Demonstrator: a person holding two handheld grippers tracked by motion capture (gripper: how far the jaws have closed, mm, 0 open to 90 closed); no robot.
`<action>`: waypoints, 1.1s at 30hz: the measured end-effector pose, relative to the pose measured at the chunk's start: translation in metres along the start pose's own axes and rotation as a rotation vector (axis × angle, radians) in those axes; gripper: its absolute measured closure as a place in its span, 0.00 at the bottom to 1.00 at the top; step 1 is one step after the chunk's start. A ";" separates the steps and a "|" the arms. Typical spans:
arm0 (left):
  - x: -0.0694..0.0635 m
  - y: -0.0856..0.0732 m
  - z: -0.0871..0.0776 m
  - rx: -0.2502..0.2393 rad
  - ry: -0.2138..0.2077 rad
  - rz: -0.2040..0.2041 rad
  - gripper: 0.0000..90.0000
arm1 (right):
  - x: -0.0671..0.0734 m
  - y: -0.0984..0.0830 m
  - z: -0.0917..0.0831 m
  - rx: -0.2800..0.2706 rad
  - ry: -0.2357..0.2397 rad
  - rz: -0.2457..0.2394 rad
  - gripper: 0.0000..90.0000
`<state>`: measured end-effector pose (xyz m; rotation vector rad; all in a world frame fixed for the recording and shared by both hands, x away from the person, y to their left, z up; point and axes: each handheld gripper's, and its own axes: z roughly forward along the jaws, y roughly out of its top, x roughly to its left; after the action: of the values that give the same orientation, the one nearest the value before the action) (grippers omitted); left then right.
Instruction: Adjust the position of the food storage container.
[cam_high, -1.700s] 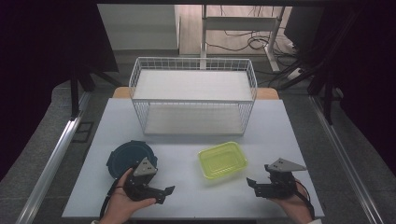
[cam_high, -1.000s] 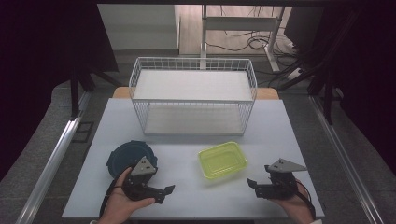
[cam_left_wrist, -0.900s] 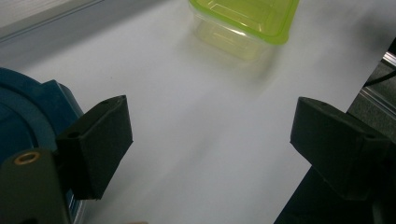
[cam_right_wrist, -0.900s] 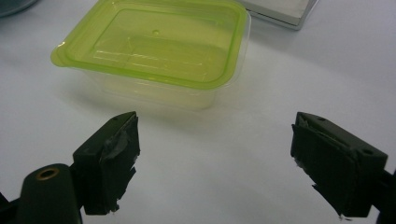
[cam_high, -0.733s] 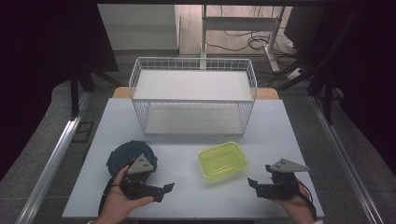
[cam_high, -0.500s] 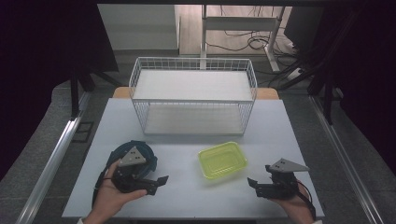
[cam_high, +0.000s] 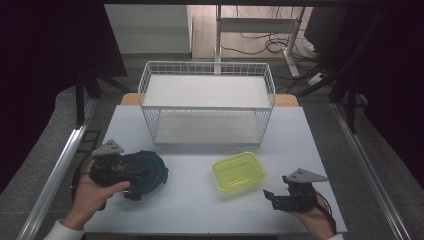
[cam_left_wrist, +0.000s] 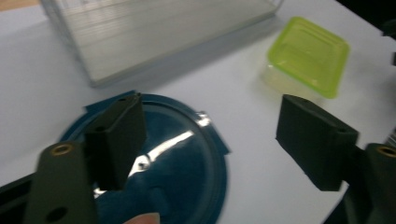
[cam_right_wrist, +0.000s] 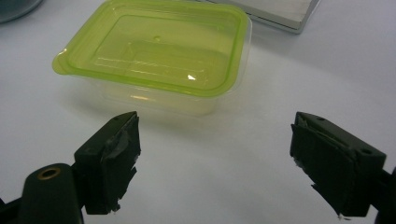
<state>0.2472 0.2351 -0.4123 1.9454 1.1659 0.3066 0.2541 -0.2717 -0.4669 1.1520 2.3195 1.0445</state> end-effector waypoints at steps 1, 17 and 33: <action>0.006 0.001 0.000 0.005 0.016 -0.001 0.31 | 0.000 0.000 0.000 0.001 0.000 0.002 0.18; 0.091 0.000 0.018 0.200 0.148 -0.057 0.98 | -0.001 0.000 0.000 -0.003 0.022 0.016 0.18; 0.122 -0.027 0.041 0.344 0.191 -0.077 1.00 | -0.003 -0.002 0.002 0.011 0.017 0.025 0.18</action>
<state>0.3199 0.3199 -0.4827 2.1959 1.4934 0.2691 0.2565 -0.2736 -0.4699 1.1840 2.3326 1.0553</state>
